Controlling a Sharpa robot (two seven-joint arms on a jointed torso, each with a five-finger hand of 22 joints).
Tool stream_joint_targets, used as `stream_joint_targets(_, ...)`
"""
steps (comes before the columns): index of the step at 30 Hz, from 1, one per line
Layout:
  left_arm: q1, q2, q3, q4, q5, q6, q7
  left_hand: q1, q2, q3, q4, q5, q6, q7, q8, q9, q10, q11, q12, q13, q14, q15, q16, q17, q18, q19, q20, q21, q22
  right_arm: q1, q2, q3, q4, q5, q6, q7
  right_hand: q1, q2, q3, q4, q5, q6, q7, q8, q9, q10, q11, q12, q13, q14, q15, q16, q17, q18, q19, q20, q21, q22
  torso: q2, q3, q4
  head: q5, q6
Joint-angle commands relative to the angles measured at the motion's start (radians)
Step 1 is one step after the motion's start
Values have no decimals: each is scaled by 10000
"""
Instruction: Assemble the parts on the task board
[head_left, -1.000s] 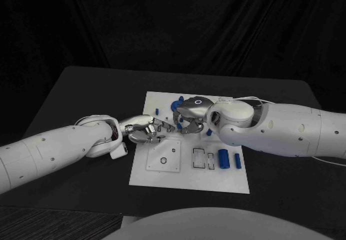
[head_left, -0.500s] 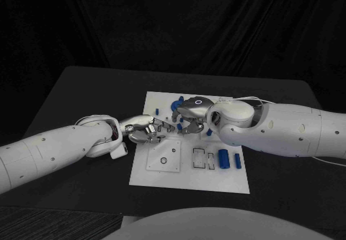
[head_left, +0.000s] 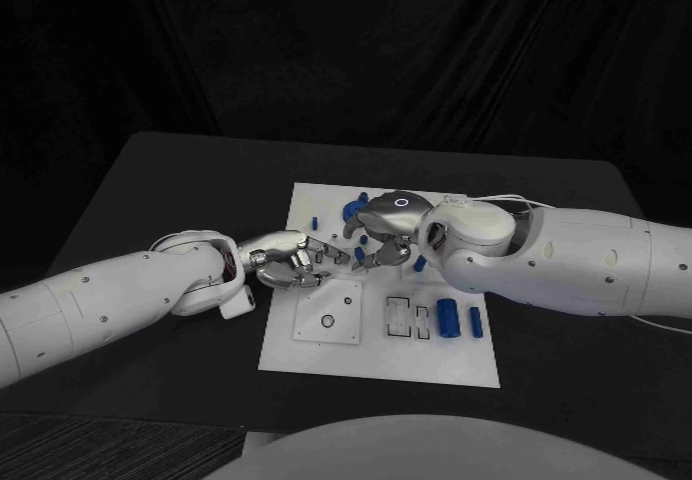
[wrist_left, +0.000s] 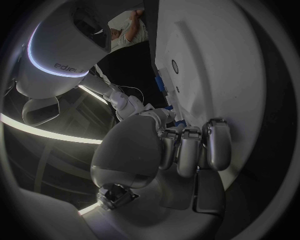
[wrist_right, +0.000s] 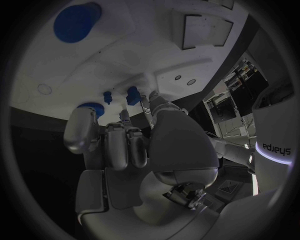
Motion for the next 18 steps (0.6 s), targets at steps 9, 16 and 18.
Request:
stream_joint_targets(9,384,-635,-57,748,-86,-809,-371,-168,-16,-75,98,-531,752,80,169,70,1064,58,35,2635,1039,113,26,2633,-624,-1,28,-72,1241,587,-1121,6,1047,410,-4210,1930,-883,-675,-1108,786,-63,334,-211,46,-231,1059,-223,25,2635,924,-163,490,1934,-226,622,-112,1933,2021,-3,2,1,-11,-1)
stream_joint_targets(16,1198,-1031,-56,1263,-85,-1265,-1146,-388,-59,-496,521,-2061,1600,170,323,132,1064,131,35,2635,1039,171,26,2633,-634,116,100,-123,1291,1176,-1928,5,1313,1629,-5360,2876,-2388,285,-969,772,-71,585,-241,141,-281,1059,-271,25,2635,929,-214,531,1955,-296,696,-187,2361,2104,-53,56,24,-124,-1)
stream_joint_targets(18,1473,-1053,-56,1327,-84,-1305,-1450,-438,-62,-659,680,-2523,2568,225,573,249,1064,179,35,2635,1039,212,26,2633,-645,180,133,-129,1318,1339,-2172,5,1332,1980,-5643,3104,-2744,873,-905,735,-44,455,-211,84,-307,1059,-237,25,2635,928,-181,537,1956,-295,685,-162,2369,2101,-89,83,-3,-150,-1)
